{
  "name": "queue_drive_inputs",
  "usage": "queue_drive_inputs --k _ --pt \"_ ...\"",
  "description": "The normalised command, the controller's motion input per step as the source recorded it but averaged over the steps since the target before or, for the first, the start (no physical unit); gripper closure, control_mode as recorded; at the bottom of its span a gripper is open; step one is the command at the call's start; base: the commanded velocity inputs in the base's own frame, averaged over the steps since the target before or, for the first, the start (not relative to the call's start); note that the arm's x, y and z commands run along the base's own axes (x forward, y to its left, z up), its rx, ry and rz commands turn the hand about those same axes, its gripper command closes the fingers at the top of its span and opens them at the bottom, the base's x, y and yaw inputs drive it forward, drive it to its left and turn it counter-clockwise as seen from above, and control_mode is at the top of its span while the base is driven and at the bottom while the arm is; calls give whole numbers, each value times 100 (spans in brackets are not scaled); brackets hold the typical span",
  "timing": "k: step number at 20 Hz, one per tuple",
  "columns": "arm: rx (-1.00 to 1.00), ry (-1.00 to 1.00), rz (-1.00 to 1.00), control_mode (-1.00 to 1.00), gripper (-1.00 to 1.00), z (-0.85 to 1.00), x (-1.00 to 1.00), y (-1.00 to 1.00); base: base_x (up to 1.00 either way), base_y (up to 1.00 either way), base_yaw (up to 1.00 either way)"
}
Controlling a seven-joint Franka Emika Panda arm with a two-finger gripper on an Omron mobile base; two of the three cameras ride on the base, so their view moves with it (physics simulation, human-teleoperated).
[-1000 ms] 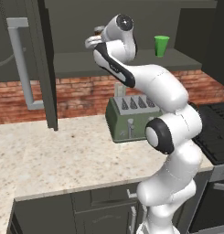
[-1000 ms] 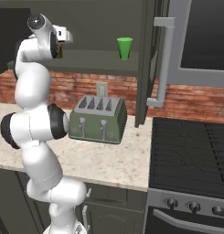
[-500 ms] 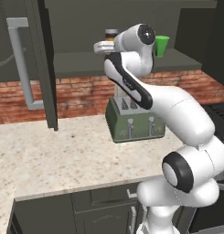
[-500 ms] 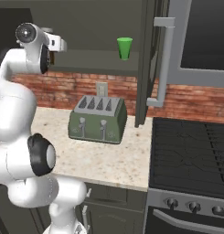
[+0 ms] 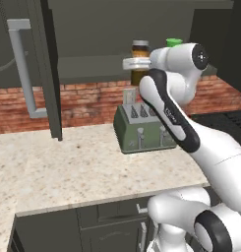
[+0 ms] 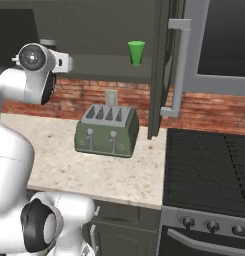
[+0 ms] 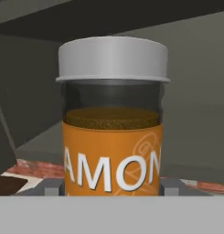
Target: Take the cinnamon bottle from the cabinet and place it on the dining table, next to the plate with the cupcake. Then take the chocolate from the dining counter and place it on the cupcake plate.
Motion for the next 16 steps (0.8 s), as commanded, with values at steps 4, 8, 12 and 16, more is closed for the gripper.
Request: queue_drive_inputs --k 4,8,12,16 --pt "0 -4 14 -100 100 0 -100 -58 0 0 0" --pt "-7 -8 16 -100 100 -4 -99 -42 0 0 0" --pt "-14 3 6 -100 100 -59 -61 -39 0 0 0" --pt "-4 1 1 -100 100 -46 -51 -30 0 0 0"
